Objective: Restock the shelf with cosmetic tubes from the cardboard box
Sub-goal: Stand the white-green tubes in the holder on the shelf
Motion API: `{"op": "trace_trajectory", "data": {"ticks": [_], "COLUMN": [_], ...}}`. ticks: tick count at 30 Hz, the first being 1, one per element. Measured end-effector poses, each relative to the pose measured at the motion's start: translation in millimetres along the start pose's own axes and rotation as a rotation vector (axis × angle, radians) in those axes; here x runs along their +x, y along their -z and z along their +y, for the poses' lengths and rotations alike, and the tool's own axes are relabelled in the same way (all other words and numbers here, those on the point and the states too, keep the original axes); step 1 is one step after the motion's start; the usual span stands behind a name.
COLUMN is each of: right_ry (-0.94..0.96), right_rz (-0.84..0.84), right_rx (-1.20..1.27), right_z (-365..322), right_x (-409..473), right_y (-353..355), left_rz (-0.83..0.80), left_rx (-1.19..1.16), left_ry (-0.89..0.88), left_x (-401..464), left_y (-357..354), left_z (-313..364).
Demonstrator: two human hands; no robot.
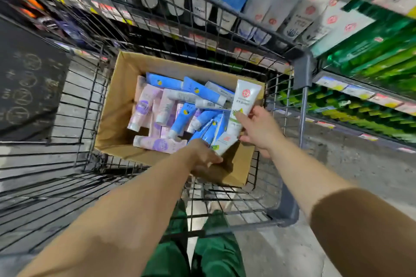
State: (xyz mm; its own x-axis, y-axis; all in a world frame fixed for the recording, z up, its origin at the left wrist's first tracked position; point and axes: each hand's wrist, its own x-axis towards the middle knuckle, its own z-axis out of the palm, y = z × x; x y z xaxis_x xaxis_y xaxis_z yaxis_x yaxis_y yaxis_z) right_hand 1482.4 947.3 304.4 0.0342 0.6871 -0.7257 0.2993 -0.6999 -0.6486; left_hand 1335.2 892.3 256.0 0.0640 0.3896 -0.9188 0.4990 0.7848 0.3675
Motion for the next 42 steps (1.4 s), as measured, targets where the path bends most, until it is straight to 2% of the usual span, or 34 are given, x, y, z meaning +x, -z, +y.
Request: {"op": "trace_trajectory", "data": {"ticks": [6,10,15,18,22,25,34,38,42], "right_ry": [0.051,0.145,0.256,0.356,0.484,0.569,0.666,0.664,0.692], "right_rz": [-0.026,-0.013,0.022,0.102,0.225,0.323,0.640,0.714,0.744], "right_rx": [-0.016,0.042,0.221,0.288,0.380,0.421,0.477,0.450,0.516], "right_z": [-46.5,-93.3,-143.0,-161.4,-161.0,-140.7,-32.2,-3.4,0.8], "right_x": [-44.8,-83.8,-137.8,-179.0,-230.5,-272.8,-398.0,-408.6,-385.2], "right_y": [-3.2,12.7,69.4,125.3,230.1,324.2,590.3,663.1,724.8], "left_rz": [0.093,0.132,0.128,0.088,-0.060,-0.171,-0.366,-0.325,-0.277], "left_rx": [-0.060,-0.158,-0.164,-0.157,-0.218,-0.231,0.015,0.041,0.039], "left_ry": [-0.123,-0.232,-0.491,-0.660,-0.814,-0.919,-1.212,-1.306,-1.353], "left_x": [-68.6,-122.9,-200.8,-245.4,-301.4,-336.4,-415.0,-414.9,-403.4], "left_y": [69.1,89.1,83.4,62.2,-2.0,-80.3,-358.1,-430.6,-462.8], "left_z": [15.9,59.6,139.5,198.2,281.1,337.7,466.7,517.2,578.8]}}
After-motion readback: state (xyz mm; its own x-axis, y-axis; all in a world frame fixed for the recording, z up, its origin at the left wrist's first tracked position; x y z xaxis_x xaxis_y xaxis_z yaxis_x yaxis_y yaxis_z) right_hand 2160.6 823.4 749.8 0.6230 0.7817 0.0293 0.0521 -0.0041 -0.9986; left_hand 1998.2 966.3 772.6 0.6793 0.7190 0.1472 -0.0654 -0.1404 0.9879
